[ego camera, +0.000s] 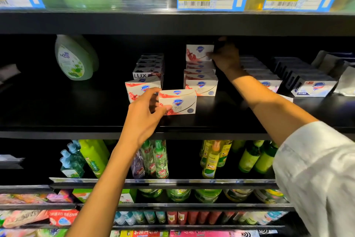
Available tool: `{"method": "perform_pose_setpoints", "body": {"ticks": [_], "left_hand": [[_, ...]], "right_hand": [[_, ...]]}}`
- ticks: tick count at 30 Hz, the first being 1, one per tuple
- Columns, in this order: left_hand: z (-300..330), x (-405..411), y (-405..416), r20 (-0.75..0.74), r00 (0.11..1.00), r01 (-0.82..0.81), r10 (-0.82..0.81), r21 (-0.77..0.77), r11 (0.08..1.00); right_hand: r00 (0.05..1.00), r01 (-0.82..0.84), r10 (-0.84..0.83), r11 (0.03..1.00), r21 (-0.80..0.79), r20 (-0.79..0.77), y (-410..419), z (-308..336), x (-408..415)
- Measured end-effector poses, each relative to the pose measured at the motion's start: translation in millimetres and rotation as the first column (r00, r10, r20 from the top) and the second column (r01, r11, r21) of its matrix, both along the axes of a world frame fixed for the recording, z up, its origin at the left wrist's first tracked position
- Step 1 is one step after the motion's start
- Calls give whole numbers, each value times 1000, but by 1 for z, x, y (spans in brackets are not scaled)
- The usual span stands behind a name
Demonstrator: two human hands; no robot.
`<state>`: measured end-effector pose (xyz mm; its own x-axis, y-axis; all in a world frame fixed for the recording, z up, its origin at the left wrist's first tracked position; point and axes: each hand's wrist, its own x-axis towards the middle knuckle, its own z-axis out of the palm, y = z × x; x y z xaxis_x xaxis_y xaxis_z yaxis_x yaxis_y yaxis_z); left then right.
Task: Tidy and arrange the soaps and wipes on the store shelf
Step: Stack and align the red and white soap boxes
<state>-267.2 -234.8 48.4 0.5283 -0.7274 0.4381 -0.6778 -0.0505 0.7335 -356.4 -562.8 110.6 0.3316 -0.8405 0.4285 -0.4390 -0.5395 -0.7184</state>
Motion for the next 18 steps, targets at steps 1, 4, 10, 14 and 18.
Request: {"method": "perform_pose_setpoints", "body": {"ticks": [1,4,10,14,18], "left_hand": [[0,0,0,-6,1000,-4,4,-2,1000],[1,-1,-2,-38,999,-23,22,-13,1000],[15,-8,-8,-133,991,-46,34,-89,995],[38,-10,-33,-120,992,-52,34,-153,987],[53,2,-78,-73,996,-53,43,-140,989]], "right_hand": [[1000,9,-9,1000,-10,8,4,0,-5],[997,48,-52,996,-78,-54,31,1,-27],[1000,17,-19,996,-86,-23,103,-25,-87],[970,-96,61,985,-141,-235,135,-44,-123],[884,-301,234,947,-109,-405,142,-57,-142]]}}
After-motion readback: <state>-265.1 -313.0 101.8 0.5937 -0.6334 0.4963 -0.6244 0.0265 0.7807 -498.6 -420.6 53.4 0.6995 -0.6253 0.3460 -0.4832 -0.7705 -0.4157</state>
